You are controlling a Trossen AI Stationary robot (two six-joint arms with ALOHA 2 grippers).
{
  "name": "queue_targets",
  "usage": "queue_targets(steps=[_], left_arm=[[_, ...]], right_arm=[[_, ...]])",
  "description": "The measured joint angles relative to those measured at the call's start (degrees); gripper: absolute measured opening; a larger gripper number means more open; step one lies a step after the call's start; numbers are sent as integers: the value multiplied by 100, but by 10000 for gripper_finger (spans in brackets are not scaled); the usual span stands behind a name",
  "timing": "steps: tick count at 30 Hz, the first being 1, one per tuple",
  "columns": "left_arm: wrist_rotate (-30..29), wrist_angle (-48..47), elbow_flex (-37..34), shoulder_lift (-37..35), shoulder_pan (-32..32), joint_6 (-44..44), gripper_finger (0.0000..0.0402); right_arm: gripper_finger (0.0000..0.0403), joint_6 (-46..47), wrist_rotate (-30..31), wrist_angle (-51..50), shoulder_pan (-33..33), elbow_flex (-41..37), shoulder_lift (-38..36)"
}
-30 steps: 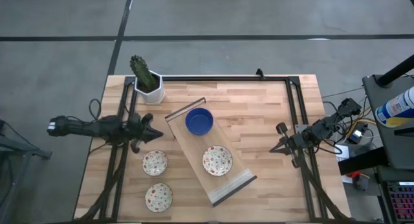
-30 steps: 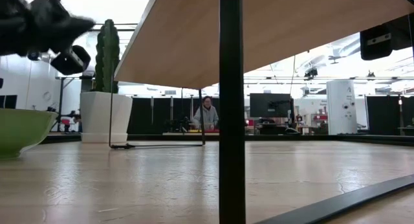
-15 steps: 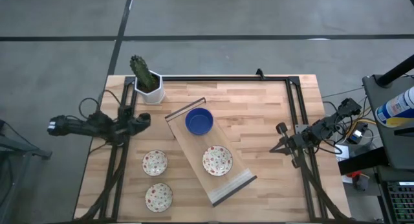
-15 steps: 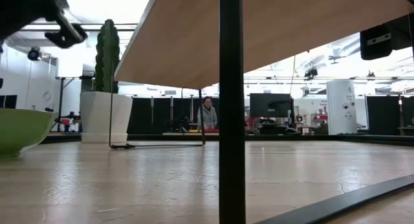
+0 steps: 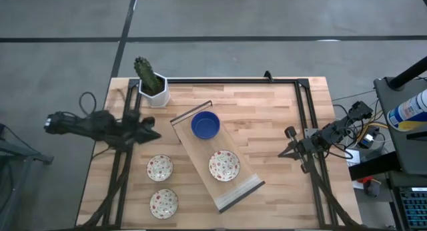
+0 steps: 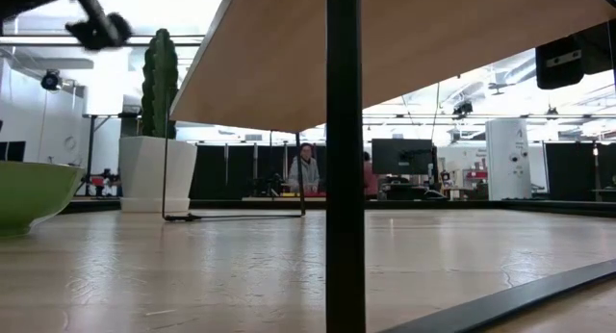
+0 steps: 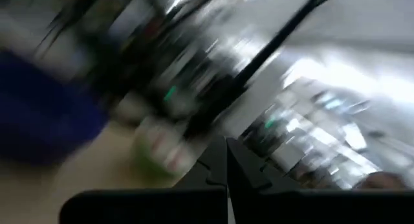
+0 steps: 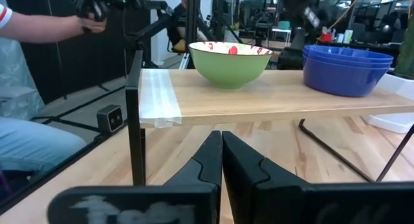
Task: Pick & Place Mini bowls
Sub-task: Stack the top white patterned bowl on the white patterned bowl on the shelf
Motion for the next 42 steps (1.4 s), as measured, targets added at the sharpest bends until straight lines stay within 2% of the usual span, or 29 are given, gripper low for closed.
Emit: queue_targets(steps=[4, 8, 16, 20, 25, 29, 32, 39, 42], left_arm=[[-393, -1922, 711, 707, -328, -683, 0], [-511, -2757, 1374, 1441, -856, -1002, 0], [-1233, -4532, 3050, 3045, -2087, -1522, 0], [-1152, -4717, 3603, 3776, -2525, -1791, 0], [-1188, -4997, 3987, 4414, -2508, -2377, 0], [-1093, -5551, 3977, 4821, -2517, -2731, 7], [-841, -5836, 3977, 5013, -2515, -2897, 31], [-852, -5868, 3973, 5412, -2509, -3306, 118], [-871, -5861, 3973, 5595, -2510, -3308, 141]], right_arm=[[9, 51, 2, 0, 0, 0, 0], [9, 9, 0, 0, 0, 0, 0], [9, 27, 0, 0, 2, 0, 0], [9, 21, 0, 2, 1, 0, 0], [9, 2, 0, 2, 0, 0, 2], [9, 50, 0, 2, 2, 0, 2], [9, 40, 0, 1, 2, 0, 2], [9, 59, 0, 2, 0, 0, 2], [9, -7, -1, 2, 2, 0, 2]])
